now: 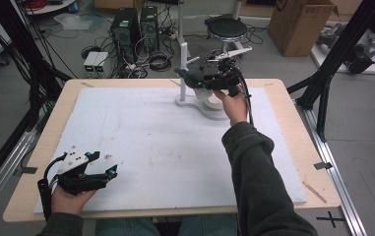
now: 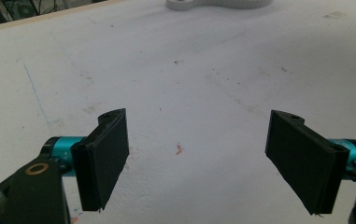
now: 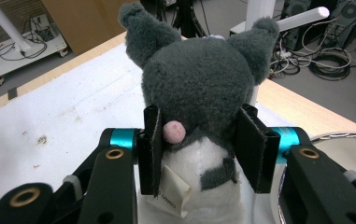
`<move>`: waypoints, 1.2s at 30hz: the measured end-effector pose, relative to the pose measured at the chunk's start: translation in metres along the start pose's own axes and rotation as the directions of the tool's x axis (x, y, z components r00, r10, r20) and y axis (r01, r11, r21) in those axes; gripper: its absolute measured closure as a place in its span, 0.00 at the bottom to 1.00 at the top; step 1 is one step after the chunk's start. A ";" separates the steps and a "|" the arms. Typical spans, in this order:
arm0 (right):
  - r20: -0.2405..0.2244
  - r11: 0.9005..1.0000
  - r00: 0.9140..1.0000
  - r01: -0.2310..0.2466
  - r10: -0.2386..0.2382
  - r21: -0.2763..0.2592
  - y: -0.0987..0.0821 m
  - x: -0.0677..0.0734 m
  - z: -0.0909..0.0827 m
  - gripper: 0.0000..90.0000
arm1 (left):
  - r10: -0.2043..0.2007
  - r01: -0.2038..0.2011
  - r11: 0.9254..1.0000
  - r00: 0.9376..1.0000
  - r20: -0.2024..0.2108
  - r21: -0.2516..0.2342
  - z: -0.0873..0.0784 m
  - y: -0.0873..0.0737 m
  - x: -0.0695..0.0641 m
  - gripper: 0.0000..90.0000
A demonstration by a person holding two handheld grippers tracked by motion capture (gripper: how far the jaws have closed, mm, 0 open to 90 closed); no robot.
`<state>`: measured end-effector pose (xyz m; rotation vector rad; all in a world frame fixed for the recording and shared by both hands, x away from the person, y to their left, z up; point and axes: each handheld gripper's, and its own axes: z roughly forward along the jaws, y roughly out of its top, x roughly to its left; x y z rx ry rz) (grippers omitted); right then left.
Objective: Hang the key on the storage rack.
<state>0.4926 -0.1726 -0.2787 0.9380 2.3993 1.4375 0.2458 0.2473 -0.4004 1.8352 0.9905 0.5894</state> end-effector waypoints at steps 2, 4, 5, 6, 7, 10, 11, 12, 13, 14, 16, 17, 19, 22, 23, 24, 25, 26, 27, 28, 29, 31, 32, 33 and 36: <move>0.001 1.000 1.000 -0.002 0.002 -0.001 0.000 0.000 0.000 0.63 | 0.000 0.000 1.000 1.000 0.000 0.000 0.000 0.000 0.000 0.24; -0.001 1.000 1.000 -0.001 0.001 -0.001 0.000 -0.001 0.000 0.63 | 0.002 -0.002 1.000 1.000 0.000 0.000 0.000 0.000 0.000 0.24; 0.000 1.000 1.000 -0.005 0.005 0.003 0.000 -0.001 0.000 0.63 | 0.000 0.000 1.000 1.000 0.000 0.000 0.000 0.000 0.000 0.24; 0.000 1.000 1.000 -0.004 0.004 0.004 0.000 -0.001 0.000 0.63 | 0.000 0.000 1.000 1.000 0.000 0.000 0.000 0.000 0.000 0.24; -0.002 1.000 1.000 -0.005 0.005 0.004 -0.001 -0.001 0.000 0.63 | 0.002 -0.002 1.000 1.000 0.000 0.000 0.000 0.000 0.000 0.24; -0.001 1.000 1.000 -0.002 0.002 0.003 -0.001 0.000 0.001 0.63 | 0.000 0.000 1.000 1.000 0.000 -0.001 0.000 0.000 0.000 0.24; -0.004 1.000 1.000 0.000 0.000 0.003 -0.001 -0.001 0.001 0.63 | 0.001 -0.001 1.000 1.000 0.000 0.000 0.000 0.000 0.000 0.24; -0.004 1.000 1.000 0.001 -0.001 0.004 -0.001 -0.001 0.001 0.63 | 0.002 -0.002 1.000 1.000 0.000 0.000 0.000 0.000 0.000 0.24; -0.002 1.000 1.000 -0.005 0.005 0.006 -0.001 0.000 0.001 0.63 | 0.002 -0.002 1.000 1.000 0.000 0.001 0.000 0.000 0.000 0.24; -0.001 1.000 1.000 -0.005 0.005 0.007 -0.001 -0.001 0.001 0.63 | 0.001 -0.001 1.000 1.000 0.000 0.001 0.000 0.000 0.000 0.24; -0.001 1.000 1.000 -0.007 0.007 0.006 -0.001 -0.001 0.001 0.63 | 0.001 -0.001 1.000 1.000 0.001 0.001 -0.001 0.000 0.000 0.24; -0.001 1.000 1.000 -0.009 0.009 0.008 -0.001 0.000 0.001 0.63 | -0.001 0.001 1.000 1.000 0.000 -0.001 0.000 0.000 0.000 0.24; -0.001 1.000 1.000 -0.006 0.006 0.011 -0.001 -0.001 0.002 0.63 | 0.000 0.000 1.000 1.000 0.000 0.000 0.000 0.000 0.000 0.24; -0.002 1.000 1.000 -0.008 0.008 0.014 -0.002 -0.001 0.003 0.63 | 0.000 0.000 1.000 1.000 0.000 0.000 -0.001 0.000 0.000 0.24; -0.001 1.000 1.000 -0.007 0.007 0.017 -0.002 -0.002 0.003 0.63 | 0.001 -0.001 1.000 1.000 0.000 0.000 -0.001 0.000 0.000 0.24; -0.001 1.000 1.000 -0.011 0.011 0.020 -0.002 -0.002 0.003 0.63 | 0.001 -0.001 1.000 1.000 0.000 0.000 -0.001 0.000 0.000 0.24; -0.002 1.000 1.000 -0.013 0.013 0.018 -0.003 -0.002 0.004 0.63 | 0.001 -0.001 1.000 1.000 0.000 -0.001 -0.001 0.000 0.000 0.24; -0.001 1.000 1.000 -0.012 0.012 0.020 -0.003 -0.002 0.004 0.63 | 0.001 -0.001 1.000 1.000 0.001 -0.001 -0.001 0.000 0.000 0.24; 0.000 1.000 1.000 -0.011 0.011 0.021 -0.003 -0.003 0.004 0.63 | 0.000 0.000 1.000 1.000 0.000 -0.002 -0.001 0.000 0.000 0.24; -0.002 1.000 1.000 -0.015 0.015 0.021 -0.003 -0.003 0.005 0.63 | 0.002 -0.002 1.000 1.000 0.001 0.000 -0.001 0.000 0.001 0.24; -0.001 1.000 1.000 -0.018 0.018 0.025 -0.003 -0.003 0.004 0.63 | 0.002 -0.002 1.000 1.000 0.001 0.000 -0.001 0.000 0.001 0.24; -0.001 0.999 1.000 -0.019 0.019 0.026 -0.004 -0.003 0.005 0.63 | 0.002 -0.002 1.000 1.000 0.001 -0.002 -0.001 0.000 0.001 0.24; 0.001 0.999 1.000 -0.018 0.018 0.029 -0.004 -0.003 0.005 0.63 | 0.002 -0.002 1.000 1.000 0.001 -0.001 -0.001 0.000 0.001 0.24; 0.002 0.999 1.000 -0.016 0.016 0.030 -0.004 -0.004 0.006 0.63 | 0.002 -0.002 1.000 1.000 0.001 -0.001 -0.001 0.000 0.001 0.24; 0.005 0.999 1.000 -0.028 0.028 0.047 -0.007 -0.005 0.007 0.62 | 0.000 0.000 1.000 1.000 -0.001 -0.004 -0.001 0.000 0.001 0.24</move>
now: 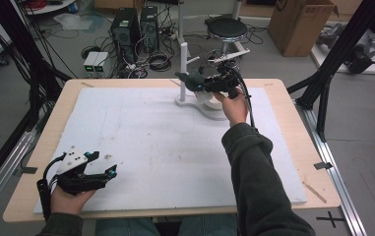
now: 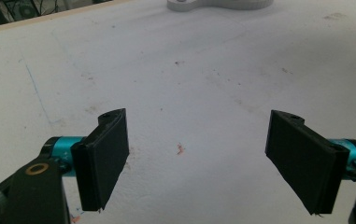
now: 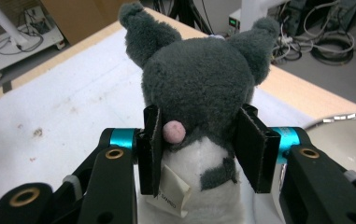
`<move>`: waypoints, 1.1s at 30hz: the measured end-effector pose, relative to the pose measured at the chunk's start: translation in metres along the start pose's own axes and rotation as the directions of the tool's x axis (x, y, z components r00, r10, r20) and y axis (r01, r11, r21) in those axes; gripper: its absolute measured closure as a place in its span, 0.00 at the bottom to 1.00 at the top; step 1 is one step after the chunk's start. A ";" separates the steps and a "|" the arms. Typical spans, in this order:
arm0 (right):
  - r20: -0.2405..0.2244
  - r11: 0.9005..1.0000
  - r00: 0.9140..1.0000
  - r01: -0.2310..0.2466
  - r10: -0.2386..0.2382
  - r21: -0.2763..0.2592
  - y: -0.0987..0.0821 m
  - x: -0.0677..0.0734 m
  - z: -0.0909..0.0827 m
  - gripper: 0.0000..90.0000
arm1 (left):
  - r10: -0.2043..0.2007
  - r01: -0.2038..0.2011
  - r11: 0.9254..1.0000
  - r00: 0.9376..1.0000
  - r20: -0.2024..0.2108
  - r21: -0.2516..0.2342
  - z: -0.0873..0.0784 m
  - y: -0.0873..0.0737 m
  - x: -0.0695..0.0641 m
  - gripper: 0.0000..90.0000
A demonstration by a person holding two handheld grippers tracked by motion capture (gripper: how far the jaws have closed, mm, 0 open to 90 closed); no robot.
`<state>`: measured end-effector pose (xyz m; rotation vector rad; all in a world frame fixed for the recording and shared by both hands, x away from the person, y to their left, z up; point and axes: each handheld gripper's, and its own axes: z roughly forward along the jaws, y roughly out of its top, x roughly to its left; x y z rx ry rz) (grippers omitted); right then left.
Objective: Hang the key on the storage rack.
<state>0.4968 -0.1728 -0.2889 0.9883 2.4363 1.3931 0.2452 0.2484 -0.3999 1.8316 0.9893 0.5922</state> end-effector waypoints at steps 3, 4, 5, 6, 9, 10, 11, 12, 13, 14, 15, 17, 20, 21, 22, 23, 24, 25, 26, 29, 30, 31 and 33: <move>0.023 1.000 1.000 0.005 -0.005 -0.018 -0.006 -0.001 0.001 0.63 | -0.001 0.001 1.000 1.000 0.000 0.003 -0.001 0.000 0.000 0.24; 0.026 1.000 1.000 -0.004 0.004 -0.017 -0.010 -0.002 0.002 0.62 | -0.001 0.001 1.000 1.000 0.000 0.003 0.000 0.000 0.000 0.24; 0.016 1.000 1.000 -0.021 0.021 -0.004 -0.013 -0.005 0.003 0.62 | -0.001 0.001 1.000 1.000 0.000 0.004 0.000 0.000 0.000 0.24; 0.010 0.999 0.999 -0.033 0.033 0.006 -0.015 -0.007 0.004 0.62 | -0.004 0.004 1.000 1.000 0.000 0.002 0.000 0.000 0.000 0.24; 0.010 1.000 1.000 -0.029 0.029 0.001 -0.015 -0.007 0.005 0.62 | -0.001 0.001 1.000 1.000 0.003 0.005 0.000 0.000 0.000 0.24; 0.011 1.000 1.000 -0.023 0.023 -0.001 -0.014 -0.006 0.004 0.62 | 0.001 -0.001 1.000 1.000 0.003 0.004 0.001 0.000 0.000 0.24; 0.016 1.000 1.000 -0.020 0.020 -0.004 -0.013 -0.006 0.005 0.62 | 0.001 -0.001 1.000 1.000 0.003 0.004 0.001 0.000 0.000 0.24; 0.018 1.000 1.000 -0.020 0.020 -0.004 -0.013 -0.005 0.005 0.62 | -0.001 0.001 1.000 1.000 0.002 0.005 0.001 0.000 0.000 0.24; 0.016 1.000 1.000 -0.019 0.019 -0.002 -0.013 -0.006 0.005 0.62 | -0.001 0.001 1.000 1.000 0.002 0.003 0.000 0.000 0.000 0.24; 0.019 1.000 1.000 -0.022 0.022 0.002 -0.013 -0.007 0.006 0.62 | 0.000 0.000 1.000 1.000 -0.001 0.004 0.000 0.000 0.000 0.24; 0.021 1.000 0.999 -0.027 0.027 0.013 -0.014 -0.007 0.006 0.62 | -0.002 0.002 1.000 1.000 -0.002 0.004 0.000 0.000 0.000 0.24; 0.021 0.999 0.999 -0.032 0.032 0.020 -0.015 -0.008 0.007 0.62 | -0.001 0.001 1.000 1.000 -0.001 0.003 0.000 0.000 0.000 0.24; 0.022 0.999 0.999 -0.031 0.030 0.022 -0.016 -0.008 0.007 0.62 | -0.003 0.003 1.000 1.000 -0.002 0.003 0.000 0.000 0.000 0.24; 0.025 0.999 0.999 -0.031 0.030 0.021 -0.016 -0.008 0.007 0.62 | -0.001 0.001 1.000 1.000 0.000 0.001 0.000 0.000 0.000 0.24; 0.025 0.999 0.999 -0.034 0.033 0.022 -0.016 -0.009 0.007 0.62 | -0.002 0.002 1.000 1.000 0.001 0.001 0.000 0.000 0.000 0.24; 0.026 0.999 0.999 -0.035 0.034 0.023 -0.016 -0.009 0.007 0.62 | -0.001 0.001 1.000 1.000 0.000 0.002 0.000 0.000 0.000 0.24; 0.027 0.999 0.999 -0.033 0.032 0.023 -0.016 -0.009 0.007 0.62 | -0.001 0.001 1.000 1.000 0.000 0.001 0.000 0.000 0.000 0.24; 0.026 0.999 0.999 -0.033 0.033 0.024 -0.016 -0.009 0.007 0.62 | 0.001 -0.001 1.000 1.000 0.001 0.001 0.000 0.000 0.000 0.24; 0.024 0.999 0.999 -0.035 0.034 0.024 -0.016 -0.009 0.008 0.62 | -0.001 0.001 1.000 1.000 0.000 0.001 0.000 0.000 0.000 0.24; 0.029 0.999 0.999 -0.032 0.031 0.035 -0.016 -0.009 0.008 0.62 | -0.001 0.001 1.000 1.000 0.002 0.001 0.000 0.000 0.000 0.24; 0.029 0.999 0.999 -0.033 0.032 0.036 -0.016 -0.009 0.009 0.62 | 0.000 0.000 1.000 1.000 0.001 0.001 0.000 0.000 0.000 0.24; 0.030 0.999 0.999 -0.035 0.034 0.038 -0.017 -0.009 0.010 0.62 | 0.000 0.000 1.000 1.000 0.002 0.002 0.000 0.000 0.000 0.24; 0.032 0.999 0.999 -0.034 0.033 0.043 -0.017 -0.009 0.011 0.62 | 0.001 -0.001 1.000 1.000 0.001 0.002 0.000 0.000 0.000 0.24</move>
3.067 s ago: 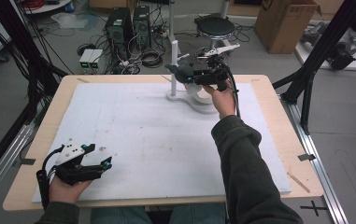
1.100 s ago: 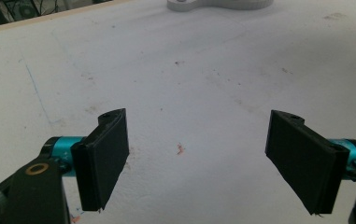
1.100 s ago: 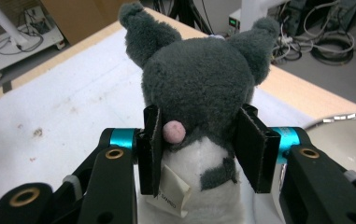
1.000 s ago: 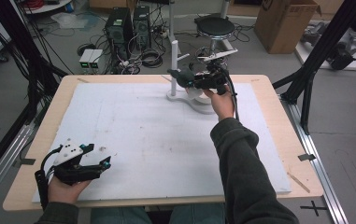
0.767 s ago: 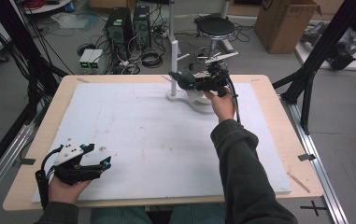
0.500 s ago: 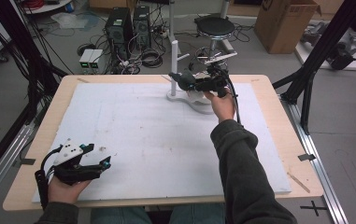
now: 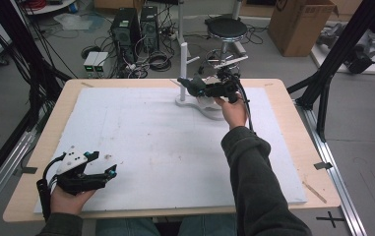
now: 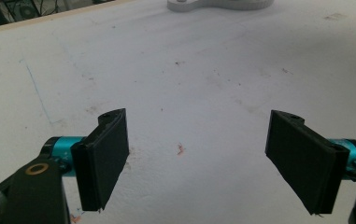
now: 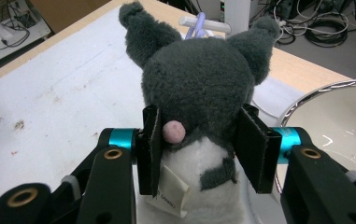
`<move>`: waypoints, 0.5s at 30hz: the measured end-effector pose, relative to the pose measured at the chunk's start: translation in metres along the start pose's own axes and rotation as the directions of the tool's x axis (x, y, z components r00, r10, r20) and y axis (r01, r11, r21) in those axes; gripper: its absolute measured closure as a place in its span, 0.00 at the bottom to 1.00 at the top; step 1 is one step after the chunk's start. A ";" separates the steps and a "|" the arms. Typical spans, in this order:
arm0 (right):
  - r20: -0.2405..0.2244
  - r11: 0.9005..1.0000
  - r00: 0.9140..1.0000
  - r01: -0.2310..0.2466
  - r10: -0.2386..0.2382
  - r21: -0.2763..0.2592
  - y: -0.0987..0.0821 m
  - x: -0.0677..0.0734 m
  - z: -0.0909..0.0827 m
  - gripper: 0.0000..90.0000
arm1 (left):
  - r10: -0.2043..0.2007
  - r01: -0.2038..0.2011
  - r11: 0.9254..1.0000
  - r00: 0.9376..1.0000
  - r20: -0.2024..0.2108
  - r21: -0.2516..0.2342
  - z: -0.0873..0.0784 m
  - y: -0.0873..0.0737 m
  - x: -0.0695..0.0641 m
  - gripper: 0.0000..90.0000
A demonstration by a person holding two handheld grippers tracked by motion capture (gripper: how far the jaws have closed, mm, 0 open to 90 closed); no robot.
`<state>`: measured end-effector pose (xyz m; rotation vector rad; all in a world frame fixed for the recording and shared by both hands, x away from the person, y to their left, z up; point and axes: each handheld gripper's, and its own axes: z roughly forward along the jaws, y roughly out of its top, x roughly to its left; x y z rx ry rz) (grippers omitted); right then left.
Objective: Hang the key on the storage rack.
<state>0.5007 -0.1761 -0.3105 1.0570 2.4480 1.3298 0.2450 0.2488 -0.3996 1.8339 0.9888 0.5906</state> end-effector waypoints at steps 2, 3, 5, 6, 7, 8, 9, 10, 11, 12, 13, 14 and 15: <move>-0.002 1.000 1.000 0.003 -0.003 0.000 0.000 0.000 0.001 0.62 | -0.002 0.002 1.000 1.000 0.000 -0.001 0.000 0.000 0.000 0.24; -0.001 1.000 1.000 0.002 -0.002 0.004 0.000 0.001 0.002 0.62 | -0.002 0.002 1.000 1.000 -0.002 0.001 0.000 0.000 0.000 0.24; 0.005 1.000 1.000 0.003 -0.003 0.009 0.000 0.001 0.003 0.61 | 0.000 0.000 1.000 1.000 0.000 -0.001 0.000 0.000 0.000 0.24; 0.007 1.000 1.000 0.005 -0.005 0.010 0.000 0.001 0.003 0.61 | -0.002 0.002 1.000 1.000 -0.001 0.000 0.000 0.000 0.000 0.24; 0.008 1.000 1.000 0.002 -0.003 0.010 0.000 0.000 0.003 0.61 | 0.000 0.000 1.000 1.000 0.001 0.000 0.000 0.000 0.000 0.24; 0.010 1.000 1.000 0.002 -0.002 0.011 0.000 0.000 0.004 0.61 | -0.001 0.001 1.000 1.000 0.001 0.000 0.000 0.000 0.000 0.24; 0.012 1.000 1.000 0.004 -0.004 0.013 0.000 0.000 0.004 0.61 | 0.001 -0.001 1.000 1.000 0.000 0.001 0.000 0.000 0.000 0.24; 0.016 1.000 1.000 0.004 -0.004 0.016 0.000 0.000 0.005 0.61 | 0.000 0.000 1.000 1.000 0.000 0.000 0.000 0.000 0.000 0.24; 0.017 1.000 1.000 0.001 -0.001 0.018 0.000 0.001 0.005 0.61 | 0.000 0.000 1.000 1.000 0.000 0.000 0.000 0.000 0.000 0.24; 0.017 1.000 1.000 0.003 -0.003 0.021 0.000 0.001 0.006 0.61 | 0.000 0.000 1.000 1.000 0.000 0.000 0.000 0.000 0.000 0.24; 0.017 1.000 1.000 0.003 -0.003 0.019 -0.001 0.000 0.007 0.61 | 0.000 0.000 1.000 1.000 0.000 0.000 0.000 0.000 0.000 0.24; 0.016 1.000 1.000 -0.001 0.001 0.025 -0.001 0.001 0.007 0.61 | -0.001 0.001 1.000 1.000 0.000 0.001 0.000 0.000 0.000 0.24; 0.015 1.000 1.000 0.000 0.000 0.028 -0.001 0.000 0.009 0.61 | -0.004 0.004 1.000 1.000 -0.002 -0.001 0.000 0.000 0.000 0.24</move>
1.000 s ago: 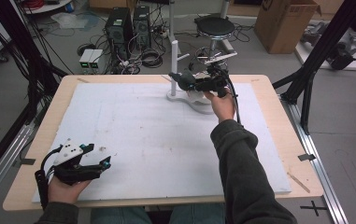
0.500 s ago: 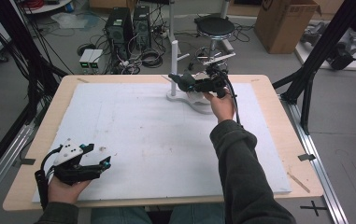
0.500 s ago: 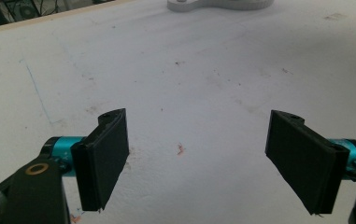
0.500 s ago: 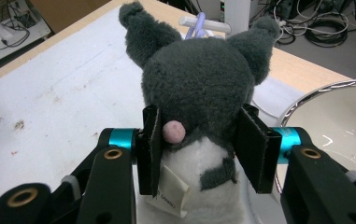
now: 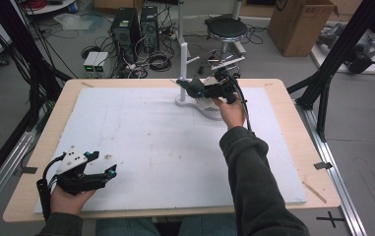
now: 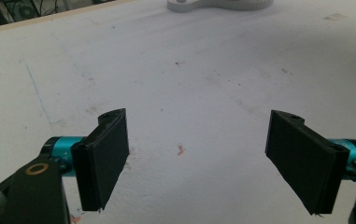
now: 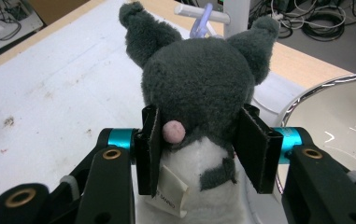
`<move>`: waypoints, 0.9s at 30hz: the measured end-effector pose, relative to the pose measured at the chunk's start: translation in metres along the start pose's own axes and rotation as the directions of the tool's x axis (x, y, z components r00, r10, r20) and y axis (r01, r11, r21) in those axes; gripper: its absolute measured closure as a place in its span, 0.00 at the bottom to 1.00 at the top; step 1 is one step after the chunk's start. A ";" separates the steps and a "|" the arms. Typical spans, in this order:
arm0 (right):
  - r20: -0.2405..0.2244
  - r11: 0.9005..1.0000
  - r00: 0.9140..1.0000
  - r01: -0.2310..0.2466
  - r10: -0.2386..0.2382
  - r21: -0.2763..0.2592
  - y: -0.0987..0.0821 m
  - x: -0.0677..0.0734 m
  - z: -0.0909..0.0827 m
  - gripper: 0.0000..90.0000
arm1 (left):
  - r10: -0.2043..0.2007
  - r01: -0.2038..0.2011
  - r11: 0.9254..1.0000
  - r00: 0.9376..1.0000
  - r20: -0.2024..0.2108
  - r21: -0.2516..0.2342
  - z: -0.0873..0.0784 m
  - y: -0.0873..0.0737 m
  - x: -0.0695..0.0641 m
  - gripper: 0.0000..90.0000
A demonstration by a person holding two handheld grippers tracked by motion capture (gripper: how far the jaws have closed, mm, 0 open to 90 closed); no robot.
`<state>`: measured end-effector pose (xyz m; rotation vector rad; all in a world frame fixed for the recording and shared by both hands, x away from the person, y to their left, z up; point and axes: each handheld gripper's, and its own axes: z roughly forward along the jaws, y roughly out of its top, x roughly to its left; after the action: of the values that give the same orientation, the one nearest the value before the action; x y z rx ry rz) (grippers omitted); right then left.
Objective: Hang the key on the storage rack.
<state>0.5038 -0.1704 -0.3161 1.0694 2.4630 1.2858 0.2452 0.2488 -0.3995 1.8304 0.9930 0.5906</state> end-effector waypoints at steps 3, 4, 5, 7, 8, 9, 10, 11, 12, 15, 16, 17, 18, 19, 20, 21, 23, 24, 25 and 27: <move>0.008 1.000 1.000 0.006 -0.006 0.008 0.000 0.001 0.003 0.61 | 0.004 -0.004 1.000 1.000 0.002 0.002 0.000 0.000 0.000 0.24; 0.009 1.000 1.000 0.008 -0.008 0.010 0.000 0.001 0.004 0.61 | 0.005 -0.005 1.000 1.000 0.003 0.001 0.000 0.000 0.000 0.24; 0.007 1.000 1.000 0.010 -0.010 0.011 0.000 0.000 0.004 0.60 | 0.006 -0.006 1.000 1.000 0.003 0.002 0.000 0.001 0.000 0.24; 0.010 1.000 1.000 0.008 -0.008 0.018 0.000 0.001 0.006 0.60 | 0.002 -0.002 1.000 1.000 0.000 0.001 0.001 0.001 0.000 0.24; 0.012 1.000 1.000 0.012 -0.012 0.020 0.000 0.001 0.006 0.60 | 0.005 -0.005 1.000 1.000 0.002 0.000 0.001 0.001 0.000 0.24; 0.013 1.000 1.000 0.013 -0.013 0.023 0.000 0.001 0.007 0.60 | 0.005 -0.005 1.000 1.000 0.002 0.002 0.002 0.002 -0.001 0.24; 0.015 1.000 1.000 0.014 -0.014 0.025 0.000 0.000 0.007 0.60 | 0.007 -0.007 1.000 1.000 0.003 0.002 0.002 0.002 -0.001 0.24; 0.019 1.000 1.000 0.014 -0.015 0.027 0.000 0.000 0.007 0.60 | 0.005 -0.005 1.000 1.000 0.004 0.003 0.003 0.002 -0.001 0.24; 0.023 0.999 1.000 0.015 -0.016 0.029 0.000 0.001 0.008 0.60 | 0.004 -0.004 1.000 1.000 0.004 0.002 0.003 0.002 -0.002 0.24; 0.021 0.999 1.000 0.012 -0.013 0.036 0.000 0.001 0.009 0.59 | 0.005 -0.005 1.000 1.000 0.001 0.006 0.002 0.001 -0.001 0.24; 0.026 0.999 0.999 0.019 -0.020 0.042 0.000 0.002 0.010 0.59 | 0.000 0.000 1.000 1.000 0.000 0.004 0.002 0.001 -0.001 0.24; 0.029 0.999 0.999 0.020 -0.021 0.047 0.000 0.002 0.011 0.59 | 0.001 -0.001 1.000 1.000 0.000 0.003 0.002 0.001 -0.001 0.24; 0.029 0.998 0.999 0.022 -0.023 0.051 0.000 0.003 0.012 0.59 | 0.000 0.000 1.000 1.000 0.001 0.003 0.002 0.001 -0.001 0.24; 0.032 0.998 0.999 0.023 -0.025 0.054 0.000 0.003 0.013 0.59 | 0.000 0.000 1.000 1.000 0.000 0.001 0.002 0.001 -0.001 0.24; 0.032 0.998 0.999 0.029 -0.031 0.057 0.000 0.004 0.014 0.59 | 0.000 0.000 1.000 1.000 0.000 0.002 0.002 0.001 -0.001 0.24; 0.031 0.998 0.999 0.028 -0.030 0.054 0.000 0.004 0.014 0.59 | 0.000 0.000 1.000 1.000 0.000 0.001 0.002 0.001 -0.001 0.24; 0.030 0.998 0.999 0.032 -0.034 0.057 0.000 0.004 0.016 0.59 | 0.000 0.000 1.000 1.000 -0.002 0.003 0.003 0.002 -0.001 0.24; 0.034 0.998 0.999 0.034 -0.036 0.060 0.000 0.005 0.016 0.59 | -0.001 0.001 1.000 1.000 -0.001 0.002 0.003 0.001 -0.001 0.24; 0.035 0.997 0.999 0.034 -0.036 0.063 0.000 0.005 0.017 0.59 | -0.003 0.003 1.000 1.000 -0.002 0.002 0.003 0.001 -0.001 0.24; 0.039 0.997 0.998 0.037 -0.040 0.068 0.000 0.004 0.018 0.58 | -0.006 0.006 1.000 1.000 -0.002 0.001 0.003 0.001 -0.001 0.24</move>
<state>0.5088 -0.1556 -0.3268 1.0471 2.5005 1.1663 0.2474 0.2467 -0.3996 1.8276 0.9999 0.5887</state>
